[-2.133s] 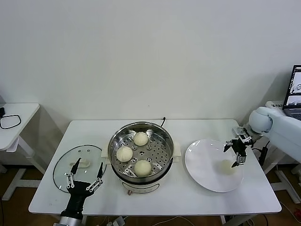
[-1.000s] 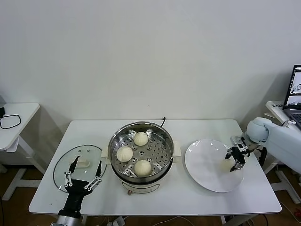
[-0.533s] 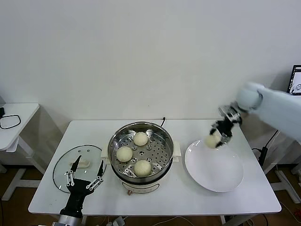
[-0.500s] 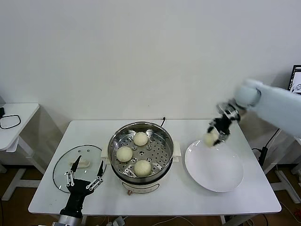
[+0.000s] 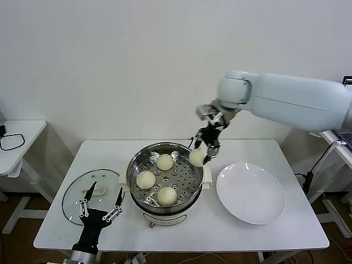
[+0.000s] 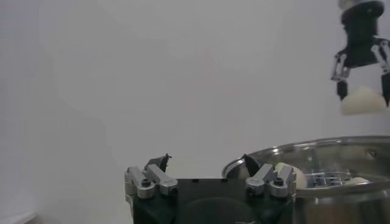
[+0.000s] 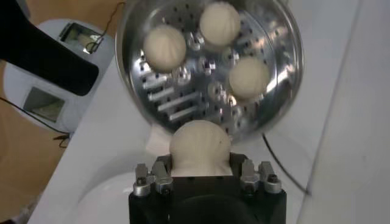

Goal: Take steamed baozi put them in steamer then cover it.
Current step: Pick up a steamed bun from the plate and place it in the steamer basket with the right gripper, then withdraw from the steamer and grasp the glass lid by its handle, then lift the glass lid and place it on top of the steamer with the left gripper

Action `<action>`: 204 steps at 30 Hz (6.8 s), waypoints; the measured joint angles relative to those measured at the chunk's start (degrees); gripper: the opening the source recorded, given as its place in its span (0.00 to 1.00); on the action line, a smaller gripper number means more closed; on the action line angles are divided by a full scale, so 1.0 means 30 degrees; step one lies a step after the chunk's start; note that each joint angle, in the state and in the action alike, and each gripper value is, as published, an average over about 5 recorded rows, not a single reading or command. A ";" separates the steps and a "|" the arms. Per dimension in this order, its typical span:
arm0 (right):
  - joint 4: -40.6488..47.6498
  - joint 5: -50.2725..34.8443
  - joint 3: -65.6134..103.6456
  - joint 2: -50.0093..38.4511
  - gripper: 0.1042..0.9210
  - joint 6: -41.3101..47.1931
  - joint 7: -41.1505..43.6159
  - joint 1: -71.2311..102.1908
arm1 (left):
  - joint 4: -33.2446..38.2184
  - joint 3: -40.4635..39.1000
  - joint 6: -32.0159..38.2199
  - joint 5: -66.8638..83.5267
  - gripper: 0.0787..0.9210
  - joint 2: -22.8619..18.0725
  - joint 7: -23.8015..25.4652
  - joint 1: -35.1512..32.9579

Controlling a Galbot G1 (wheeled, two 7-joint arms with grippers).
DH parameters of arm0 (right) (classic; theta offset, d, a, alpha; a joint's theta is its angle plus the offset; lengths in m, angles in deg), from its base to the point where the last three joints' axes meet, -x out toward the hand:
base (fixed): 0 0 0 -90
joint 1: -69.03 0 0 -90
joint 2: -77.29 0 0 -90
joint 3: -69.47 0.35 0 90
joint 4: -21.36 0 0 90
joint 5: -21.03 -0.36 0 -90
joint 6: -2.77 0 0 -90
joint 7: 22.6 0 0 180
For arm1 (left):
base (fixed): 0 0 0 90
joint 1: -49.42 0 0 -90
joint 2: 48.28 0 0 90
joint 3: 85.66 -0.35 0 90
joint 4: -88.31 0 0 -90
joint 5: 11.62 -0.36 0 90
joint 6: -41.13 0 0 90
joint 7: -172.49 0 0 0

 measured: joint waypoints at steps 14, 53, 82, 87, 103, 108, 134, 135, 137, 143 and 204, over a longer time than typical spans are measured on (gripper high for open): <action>0.1011 0.0245 -0.0652 0.2446 0.66 0.0810 -0.1344 0.1627 | 0.0048 0.0325 0.0017 -0.0052 0.88 -0.0016 -0.0036 -0.0146; -0.1897 0.1245 0.3916 -0.1420 0.88 -0.1172 -0.3224 0.3405 | 0.0280 0.0507 -0.0251 -0.0323 0.88 -0.0036 -0.0134 0.0094; -0.4613 0.3373 3.0350 -0.4164 0.88 -1.0419 -2.5155 3.0065 | -0.3647 0.2163 -0.2932 -1.3577 0.88 0.0768 -0.2483 0.2671; -0.4762 0.3864 3.3690 -0.2775 0.88 -1.1125 -2.5465 3.3906 | -0.4869 0.2896 -0.3259 -1.6813 0.88 0.0898 -0.2429 0.2928; -0.5127 0.5993 3.7327 0.0635 0.88 -1.1796 -2.5855 3.9586 | -0.8716 0.3417 -0.2568 -2.3745 0.88 0.0968 -0.3945 0.4575; -0.5059 0.6579 3.7518 0.1292 0.88 -1.1810 -2.5929 4.0112 | -0.9684 0.3372 -0.2375 -2.4548 0.88 0.0904 -0.4196 0.5196; -0.4557 0.7763 3.8160 0.2762 0.88 -1.2062 -2.5748 4.1229 | -1.2425 0.2595 -0.2637 -2.5727 0.88 0.0549 -0.4549 0.8229; -0.4556 0.7776 3.8182 0.2779 0.88 -1.2067 -2.5740 4.1242 | -1.2488 0.2562 -0.2651 -2.5743 0.88 0.0539 -0.4552 0.8320; -0.4557 0.7795 3.8227 0.2802 0.88 -1.2071 -2.5735 4.1257 | -1.2624 0.2501 -0.2697 -2.5795 0.88 0.0517 -0.4554 0.8504; -0.4604 0.7871 3.8386 0.2851 0.88 -1.2095 -2.5732 4.1349 | -1.3039 0.2337 -0.2862 -2.6046 0.88 0.0506 -0.4555 0.9077; -0.4929 0.8798 3.8838 0.3666 0.88 -1.2016 -2.5770 4.1137 | 0.0304 0.0462 -0.7853 -2.0758 0.14 0.2985 0.0259 0.8743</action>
